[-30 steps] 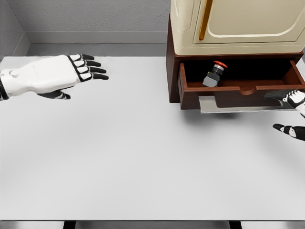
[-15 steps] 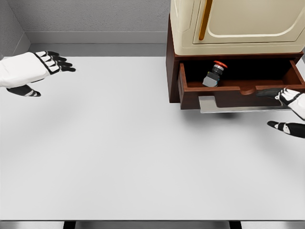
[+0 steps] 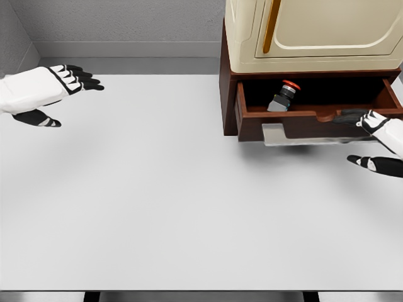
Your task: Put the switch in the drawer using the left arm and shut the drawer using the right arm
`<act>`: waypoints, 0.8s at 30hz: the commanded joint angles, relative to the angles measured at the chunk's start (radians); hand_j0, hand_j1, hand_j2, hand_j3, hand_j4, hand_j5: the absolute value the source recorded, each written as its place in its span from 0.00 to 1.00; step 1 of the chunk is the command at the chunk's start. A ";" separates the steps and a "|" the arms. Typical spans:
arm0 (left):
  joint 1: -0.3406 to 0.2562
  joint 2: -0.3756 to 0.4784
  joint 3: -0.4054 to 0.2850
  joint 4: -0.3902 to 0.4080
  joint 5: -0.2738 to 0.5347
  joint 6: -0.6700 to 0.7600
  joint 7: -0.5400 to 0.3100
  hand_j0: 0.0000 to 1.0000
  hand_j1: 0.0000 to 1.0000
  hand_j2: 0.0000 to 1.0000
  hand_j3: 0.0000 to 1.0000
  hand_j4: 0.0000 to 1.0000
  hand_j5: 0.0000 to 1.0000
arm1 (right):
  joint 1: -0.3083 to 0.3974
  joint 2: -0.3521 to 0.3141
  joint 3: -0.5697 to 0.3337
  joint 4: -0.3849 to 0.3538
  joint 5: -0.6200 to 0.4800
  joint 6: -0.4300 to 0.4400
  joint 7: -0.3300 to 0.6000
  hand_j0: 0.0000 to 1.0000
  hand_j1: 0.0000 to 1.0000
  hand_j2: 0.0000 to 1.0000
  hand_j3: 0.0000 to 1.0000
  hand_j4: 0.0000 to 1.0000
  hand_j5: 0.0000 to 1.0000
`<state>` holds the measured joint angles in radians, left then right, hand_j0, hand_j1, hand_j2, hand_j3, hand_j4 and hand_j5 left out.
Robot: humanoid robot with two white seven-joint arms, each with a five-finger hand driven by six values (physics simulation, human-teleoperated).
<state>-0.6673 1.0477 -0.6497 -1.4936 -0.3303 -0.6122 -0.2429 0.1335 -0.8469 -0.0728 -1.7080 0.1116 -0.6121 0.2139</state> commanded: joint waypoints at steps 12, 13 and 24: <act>0.006 0.000 0.001 -0.005 0.007 0.001 0.001 1.00 1.00 1.00 1.00 1.00 1.00 | -0.064 -0.001 0.031 0.071 -0.003 0.001 -0.002 0.83 0.83 0.83 0.83 0.83 0.83; 0.006 0.000 0.001 -0.005 0.007 0.001 0.001 1.00 1.00 1.00 1.00 1.00 1.00 | -0.089 -0.001 0.054 0.090 -0.003 0.001 -0.001 0.83 0.83 0.83 0.83 0.83 0.83; 0.006 -0.002 0.001 -0.007 0.008 0.001 0.002 1.00 1.00 1.00 1.00 1.00 1.00 | -0.129 -0.001 0.076 0.082 -0.010 0.001 -0.002 0.81 0.81 0.81 0.81 0.81 0.81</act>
<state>-0.6611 1.0457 -0.6496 -1.4992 -0.3284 -0.6121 -0.2423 0.0016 -0.8471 0.0032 -1.6171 0.1083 -0.6117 0.2129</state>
